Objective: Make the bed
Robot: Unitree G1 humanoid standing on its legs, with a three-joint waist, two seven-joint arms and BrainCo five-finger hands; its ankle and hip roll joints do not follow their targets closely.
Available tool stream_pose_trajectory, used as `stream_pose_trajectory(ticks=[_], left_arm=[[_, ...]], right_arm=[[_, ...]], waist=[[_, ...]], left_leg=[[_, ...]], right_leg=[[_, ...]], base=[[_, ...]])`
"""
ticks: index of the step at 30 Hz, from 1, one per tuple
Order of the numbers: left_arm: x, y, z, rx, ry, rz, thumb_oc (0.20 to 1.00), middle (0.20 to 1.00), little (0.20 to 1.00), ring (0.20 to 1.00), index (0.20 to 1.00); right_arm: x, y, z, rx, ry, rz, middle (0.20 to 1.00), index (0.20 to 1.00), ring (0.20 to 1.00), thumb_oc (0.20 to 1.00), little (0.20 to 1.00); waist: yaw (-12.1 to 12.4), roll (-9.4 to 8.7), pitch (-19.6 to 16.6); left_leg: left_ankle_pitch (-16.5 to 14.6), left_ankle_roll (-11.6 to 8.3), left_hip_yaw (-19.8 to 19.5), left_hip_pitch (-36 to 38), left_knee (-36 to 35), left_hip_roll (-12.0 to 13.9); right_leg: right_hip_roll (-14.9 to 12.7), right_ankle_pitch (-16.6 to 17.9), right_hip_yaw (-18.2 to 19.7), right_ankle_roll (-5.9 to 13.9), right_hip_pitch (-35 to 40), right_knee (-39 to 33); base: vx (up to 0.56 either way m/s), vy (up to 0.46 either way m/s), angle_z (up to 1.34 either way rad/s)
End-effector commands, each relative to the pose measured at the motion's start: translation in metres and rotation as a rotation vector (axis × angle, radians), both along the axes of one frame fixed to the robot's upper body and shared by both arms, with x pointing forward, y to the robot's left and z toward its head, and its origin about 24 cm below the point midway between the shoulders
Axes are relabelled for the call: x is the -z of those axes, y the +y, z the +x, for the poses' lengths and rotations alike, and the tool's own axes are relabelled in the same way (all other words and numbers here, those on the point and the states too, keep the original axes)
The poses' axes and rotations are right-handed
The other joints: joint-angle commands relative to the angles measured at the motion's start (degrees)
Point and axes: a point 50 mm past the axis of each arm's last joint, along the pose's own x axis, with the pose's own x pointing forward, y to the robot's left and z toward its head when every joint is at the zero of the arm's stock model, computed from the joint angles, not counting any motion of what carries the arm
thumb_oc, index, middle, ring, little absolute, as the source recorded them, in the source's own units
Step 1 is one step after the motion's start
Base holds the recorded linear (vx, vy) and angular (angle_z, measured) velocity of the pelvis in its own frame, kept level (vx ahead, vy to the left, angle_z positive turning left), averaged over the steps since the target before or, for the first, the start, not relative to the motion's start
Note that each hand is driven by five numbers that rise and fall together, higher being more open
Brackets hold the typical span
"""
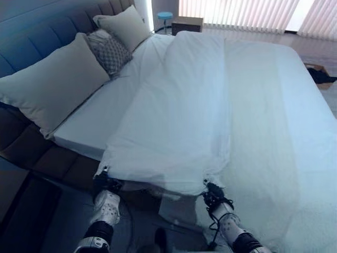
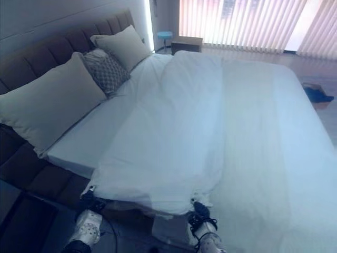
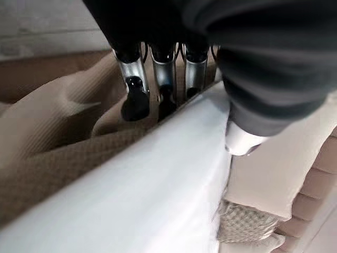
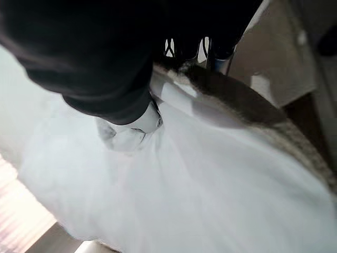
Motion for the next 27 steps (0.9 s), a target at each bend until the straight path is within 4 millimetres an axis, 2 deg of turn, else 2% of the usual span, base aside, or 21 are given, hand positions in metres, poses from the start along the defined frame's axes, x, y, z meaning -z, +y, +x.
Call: stream_pose_trajectory(ticks=[1,2,3,4,5,8,11,18,24,25,26,27], left_arm=[[-0.040,0.041,0.005,-0.117,-0.128,0.175,0.200,0.200,0.200,0.200,0.200],[-0.036,0.043,0.003,-0.105,-0.099,0.194,0.200,0.200,0.200,0.200,0.200],[-0.036,0.043,0.003,-0.105,-0.099,0.194,0.200,0.200,0.200,0.200,0.200],[-0.036,0.047,0.000,-0.129,-0.089,0.199,0.200,0.200,0.200,0.200,0.200],[-0.035,0.047,-0.002,-0.134,-0.081,0.202,0.200,0.200,0.200,0.200,0.200],[-0.034,0.052,-0.004,-0.139,-0.059,0.220,0.200,0.200,0.200,0.200,0.200],[-0.034,0.057,-0.004,-0.139,-0.038,0.243,0.200,0.200,0.200,0.200,0.200],[-0.029,0.061,-0.005,-0.099,0.035,0.296,0.200,0.200,0.200,0.200,0.200],[-0.015,0.059,-0.006,-0.035,0.130,0.294,0.200,0.200,0.200,0.200,0.200],[-0.008,0.061,-0.011,-0.023,0.186,0.296,0.492,0.492,0.492,0.492,0.492],[-0.008,0.060,-0.010,-0.014,0.196,0.306,1.000,1.000,1.000,1.000,1.000],[-0.005,0.059,-0.011,0.008,0.230,0.311,1.000,1.000,1.000,1.000,1.000]], right_arm=[[0.007,0.011,-0.011,-0.060,0.021,0.019,0.200,0.200,0.200,0.200,0.200],[0.010,0.016,-0.019,-0.102,0.029,0.012,0.200,0.200,0.200,0.200,0.200],[0.010,0.016,-0.019,-0.102,0.030,0.012,0.200,0.200,0.200,0.200,0.200],[0.013,0.021,-0.025,-0.141,0.038,0.009,0.200,0.200,0.200,0.200,0.200],[0.017,0.022,-0.031,-0.161,0.056,0.004,0.200,0.200,0.200,0.200,0.200],[0.023,0.025,-0.042,-0.202,0.085,0.003,0.200,0.200,0.200,0.200,0.200],[0.032,0.019,-0.054,-0.257,0.114,-0.052,0.200,0.200,0.200,0.200,0.200],[0.043,-0.002,-0.057,-0.321,0.160,-0.216,0.200,0.200,0.200,0.200,0.200],[0.051,-0.022,-0.054,-0.496,0.217,-0.422,0.200,0.200,0.200,0.200,0.200],[0.053,-0.027,-0.055,-0.538,0.232,-0.470,1.000,1.000,1.000,1.000,1.000],[0.054,-0.030,-0.054,-0.553,0.243,-0.503,1.000,1.000,1.000,1.000,1.000],[0.054,-0.034,-0.052,-0.571,0.248,-0.538,1.000,1.000,1.000,1.000,1.000]], waist=[[1.6,-0.83,-0.9],[0.7,-0.76,-0.7],[0.8,-0.76,-0.7],[1.5,-0.81,-0.8],[1.5,-0.69,-0.9],[1.2,-0.44,-0.9],[0.6,-0.32,-0.1],[-0.1,-0.20,1.7],[-0.2,0.31,3.2],[-0.2,0.46,3.4],[-0.2,0.60,3.7],[-0.3,0.71,3.9]], left_leg=[[-3.7,-3.24,-0.4,1.5,0.0,-2.5],[-2.8,-3.00,-0.5,1.8,-1.4,-2.8],[-2.8,-3.01,-0.5,1.8,-1.4,-2.8],[-2.9,-3.06,0.7,2.0,-2.1,-2.8],[-3.1,-3.15,1.3,1.7,-2.4,-2.7],[-2.8,-3.42,1.0,0.8,-2.4,-2.5],[-2.8,-3.65,0.9,0.1,-2.4,-2.6],[-2.6,-3.80,1.6,-1.8,-2.4,-2.4],[-2.1,-3.94,1.8,-3.6,-2.4,-2.2],[-2.0,-3.93,1.8,-3.7,-2.4,-2.2],[-2.0,-3.90,1.8,-3.7,-2.4,-2.2],[-2.0,-3.89,1.8,-3.8,-2.4,-2.2]], right_leg=[[3.6,7.8,-2.3,0.46,3.8,-11.4],[6.1,8.0,3.4,-0.06,3.3,-12.4],[6.2,8.1,3.5,-0.06,3.4,-12.4],[5.4,9.0,1.2,0.29,4.1,-13.8],[5.3,9.6,0.8,0.50,4.2,-14.7],[6.0,10.2,1.5,0.41,4.1,-16.2],[6.1,10.6,0.7,0.44,4.3,-17.8],[6.3,12.4,1.2,1.12,3.6,-20.6],[6.2,13.3,1.3,1.27,2.3,-21.1],[6.2,13.3,1.4,1.28,2.2,-21.1],[6.1,13.3,1.4,1.28,2.1,-21.1],[6.1,13.4,1.4,1.35,2.1,-21.1]], base=[[0.00,0.075,-1.02],[0.03,0.054,-0.35],[0.03,0.080,0.11],[0.00,0.036,0.42],[-0.01,0.029,0.08],[0.00,-0.006,-0.10],[0.00,0.012,0.07],[-0.02,0.013,0.00],[-0.03,0.012,-0.02],[0.00,0.000,0.00],[0.00,0.000,0.00],[0.00,0.000,0.00]])
